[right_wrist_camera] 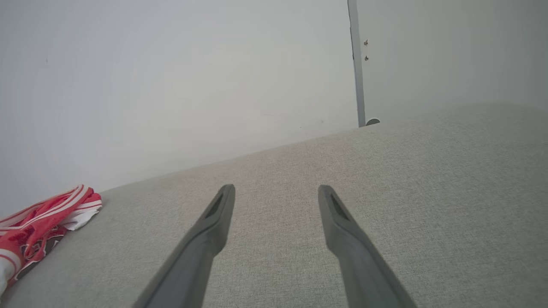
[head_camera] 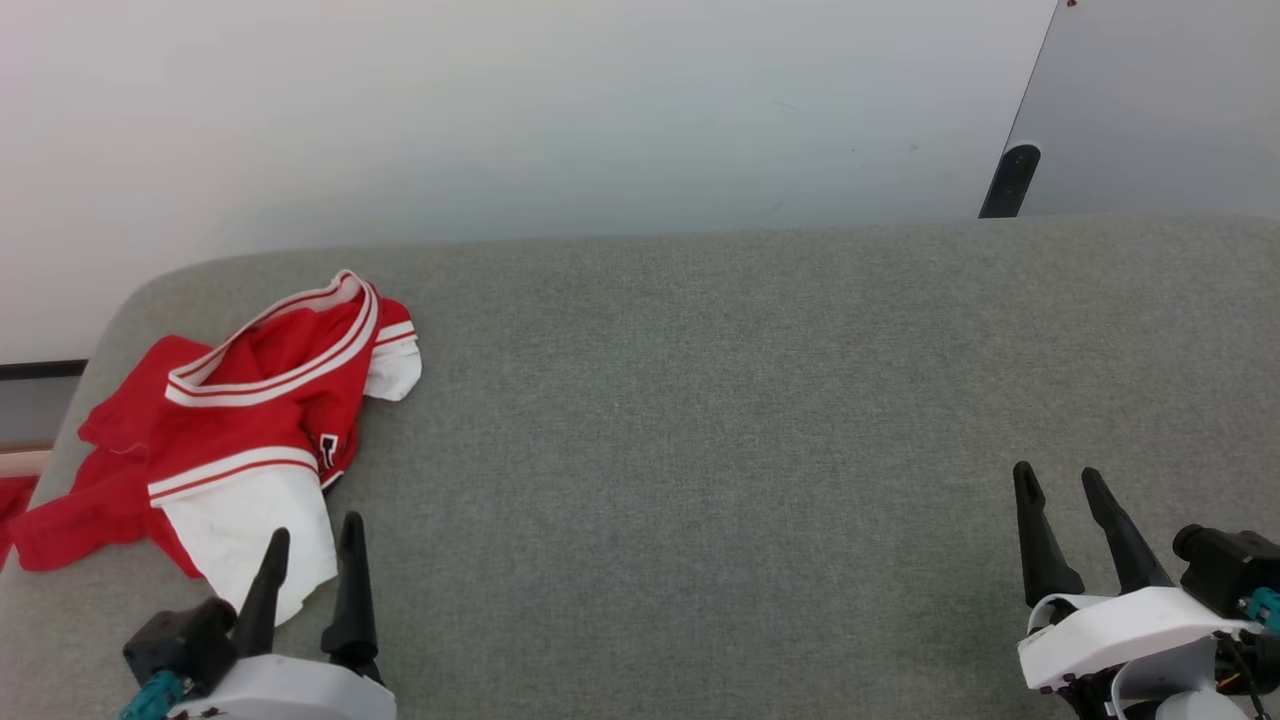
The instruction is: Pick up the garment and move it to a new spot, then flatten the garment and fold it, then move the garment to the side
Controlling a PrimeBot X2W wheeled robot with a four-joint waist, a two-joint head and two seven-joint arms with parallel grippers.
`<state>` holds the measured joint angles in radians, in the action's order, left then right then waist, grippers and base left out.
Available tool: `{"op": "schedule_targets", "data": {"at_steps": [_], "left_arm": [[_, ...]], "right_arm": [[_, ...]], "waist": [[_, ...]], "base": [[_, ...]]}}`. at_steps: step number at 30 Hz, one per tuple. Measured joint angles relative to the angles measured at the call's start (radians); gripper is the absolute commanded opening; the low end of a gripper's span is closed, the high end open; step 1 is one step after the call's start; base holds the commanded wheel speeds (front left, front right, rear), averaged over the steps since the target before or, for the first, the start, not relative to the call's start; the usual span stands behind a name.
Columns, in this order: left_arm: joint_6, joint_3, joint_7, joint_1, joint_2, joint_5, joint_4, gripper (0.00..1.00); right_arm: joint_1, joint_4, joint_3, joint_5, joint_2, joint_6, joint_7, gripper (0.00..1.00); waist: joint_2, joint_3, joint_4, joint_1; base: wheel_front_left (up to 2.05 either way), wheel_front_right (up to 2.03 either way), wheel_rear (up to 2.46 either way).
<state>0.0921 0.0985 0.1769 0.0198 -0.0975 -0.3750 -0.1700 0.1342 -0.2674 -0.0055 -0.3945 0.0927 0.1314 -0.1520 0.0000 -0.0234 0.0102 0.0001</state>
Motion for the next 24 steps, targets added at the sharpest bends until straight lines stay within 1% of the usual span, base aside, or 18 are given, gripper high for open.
{"op": "schedule_targets", "data": {"at_steps": [24], "left_arm": [[0.006,-0.01,0.05,-0.012,-0.007,0.187,-0.001,1.0]], "right_arm": [[0.006,0.018,-0.007,0.2,0.004,0.0,-0.054,1.0]], "waist": [[0.0,0.002,0.002,0.0]], "base": [[0.0,0.0,0.0]]}}
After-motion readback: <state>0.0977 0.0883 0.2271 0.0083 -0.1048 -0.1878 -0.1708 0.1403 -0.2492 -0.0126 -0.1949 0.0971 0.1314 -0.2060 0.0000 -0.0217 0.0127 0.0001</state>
